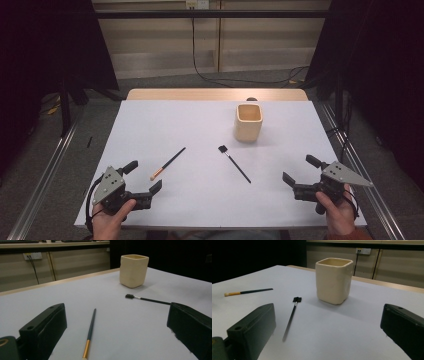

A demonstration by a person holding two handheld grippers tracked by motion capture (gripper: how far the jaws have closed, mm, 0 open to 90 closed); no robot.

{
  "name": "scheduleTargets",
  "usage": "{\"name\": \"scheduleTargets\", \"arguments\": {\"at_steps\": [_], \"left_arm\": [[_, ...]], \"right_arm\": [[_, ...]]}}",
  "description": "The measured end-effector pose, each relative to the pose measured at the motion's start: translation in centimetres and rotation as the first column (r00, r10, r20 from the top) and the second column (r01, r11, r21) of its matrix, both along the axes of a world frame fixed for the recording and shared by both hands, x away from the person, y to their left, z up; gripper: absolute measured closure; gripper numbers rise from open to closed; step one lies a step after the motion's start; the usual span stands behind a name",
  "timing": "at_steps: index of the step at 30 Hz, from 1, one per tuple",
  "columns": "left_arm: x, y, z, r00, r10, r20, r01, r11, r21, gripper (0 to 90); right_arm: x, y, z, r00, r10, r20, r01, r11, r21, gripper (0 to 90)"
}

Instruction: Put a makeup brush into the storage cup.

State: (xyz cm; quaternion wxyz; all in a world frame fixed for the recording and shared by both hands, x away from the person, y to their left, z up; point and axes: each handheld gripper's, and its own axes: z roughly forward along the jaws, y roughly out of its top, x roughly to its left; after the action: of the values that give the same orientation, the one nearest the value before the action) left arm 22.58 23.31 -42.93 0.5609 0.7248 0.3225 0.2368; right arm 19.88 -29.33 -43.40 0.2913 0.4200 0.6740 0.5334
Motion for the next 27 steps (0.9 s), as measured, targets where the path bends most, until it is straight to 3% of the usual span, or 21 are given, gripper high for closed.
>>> {"name": "scheduleTargets", "arguments": {"at_steps": [12, 18, 23, 27], "left_arm": [[0.3, -0.2, 0.1, 0.9998, 0.011, -0.014, -0.011, 0.9998, -0.016, 2.8], [0.8, -0.3, 0.8, 0.9998, 0.017, 0.005, -0.017, 0.9998, -0.004, 2.8], [1.2, -0.7, 1.6, 0.9996, -0.004, 0.029, 0.004, 1.0000, 0.001, 2.8], [1.5, -1.0, 2.0, 0.9994, -0.022, 0.025, 0.022, 0.9997, -0.003, 2.8]], "right_arm": [[0.0, -0.2, -0.1, 0.9993, 0.036, 0.015, -0.036, 0.9993, 0.015, 0.0], [0.2, -0.1, -0.2, 0.9992, 0.039, 0.008, -0.039, 0.9991, 0.017, 0.0], [0.1, -0.1, -0.2, 0.9989, 0.047, 0.001, -0.047, 0.9989, 0.006, 0.0], [0.0, -0.1, -0.3, 0.9991, 0.041, -0.008, -0.041, 0.9991, 0.002, 0.0]]}}
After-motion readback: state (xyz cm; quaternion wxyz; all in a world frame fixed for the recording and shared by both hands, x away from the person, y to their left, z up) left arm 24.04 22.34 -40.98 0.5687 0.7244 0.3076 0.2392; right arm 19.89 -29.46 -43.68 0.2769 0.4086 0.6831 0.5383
